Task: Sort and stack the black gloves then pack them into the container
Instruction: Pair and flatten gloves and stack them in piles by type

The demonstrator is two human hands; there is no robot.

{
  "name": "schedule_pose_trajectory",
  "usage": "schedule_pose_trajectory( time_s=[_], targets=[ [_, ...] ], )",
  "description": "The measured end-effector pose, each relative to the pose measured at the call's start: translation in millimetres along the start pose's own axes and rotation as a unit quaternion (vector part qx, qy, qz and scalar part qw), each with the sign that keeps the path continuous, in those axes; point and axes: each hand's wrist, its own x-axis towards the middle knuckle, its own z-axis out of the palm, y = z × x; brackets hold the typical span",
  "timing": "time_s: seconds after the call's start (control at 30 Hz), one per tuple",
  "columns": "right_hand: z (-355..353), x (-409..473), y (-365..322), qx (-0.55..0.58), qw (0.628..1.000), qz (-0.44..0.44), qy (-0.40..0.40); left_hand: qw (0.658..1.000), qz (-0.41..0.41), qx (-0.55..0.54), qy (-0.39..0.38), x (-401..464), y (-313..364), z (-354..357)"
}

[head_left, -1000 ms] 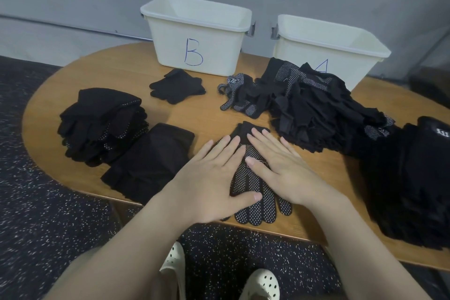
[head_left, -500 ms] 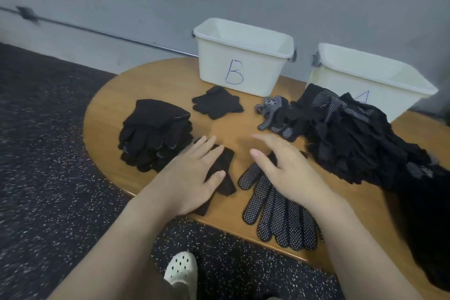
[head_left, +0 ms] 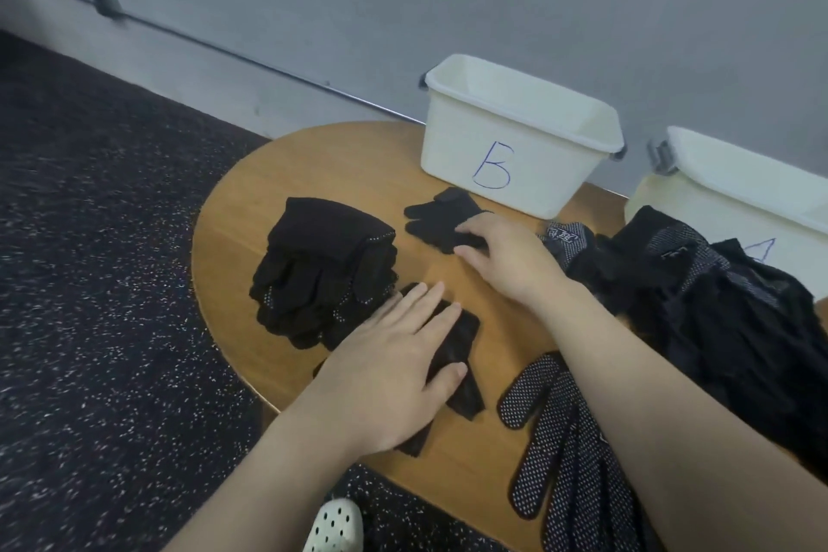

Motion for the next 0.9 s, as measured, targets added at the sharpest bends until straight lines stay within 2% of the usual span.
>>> schedule_pose_trajectory(
  time_s=[0.17,0.27,0.37,0.47,0.53,0.73,0.8,0.9],
  targets=[
    [4,11,0,-0.041,0.997,-0.014,0.067,1.000,0.004,-0.011,0.014,1,0,1],
    [-2,9,-6,0.052,0.992,0.046,0.105,1.000,0.005,-0.013,0.016,0,1,-1],
    [-22,1,-16,0.161,0.971,0.097,0.146,1.000,0.004,-0.020,0.019,-1,3,-3],
    [-49,-12,-27,0.208,0.959,0.114,0.157,0.999,0.001,-0.032,0.024,-2,4,-5],
    [-66,-23,-33,0.224,0.955,0.114,0.160,0.997,0.002,-0.052,0.051,-3,6,-6],
    [-112,-70,-48,0.280,0.933,0.115,0.196,0.962,-0.009,-0.143,0.231,-5,32,-12],
    [-125,-91,-51,0.301,0.926,0.122,0.195,0.949,-0.031,-0.186,0.252,-6,42,-8],
    [-137,-123,-55,0.319,0.918,0.126,0.201,0.935,-0.067,-0.252,0.242,-5,59,-1]
  ],
)
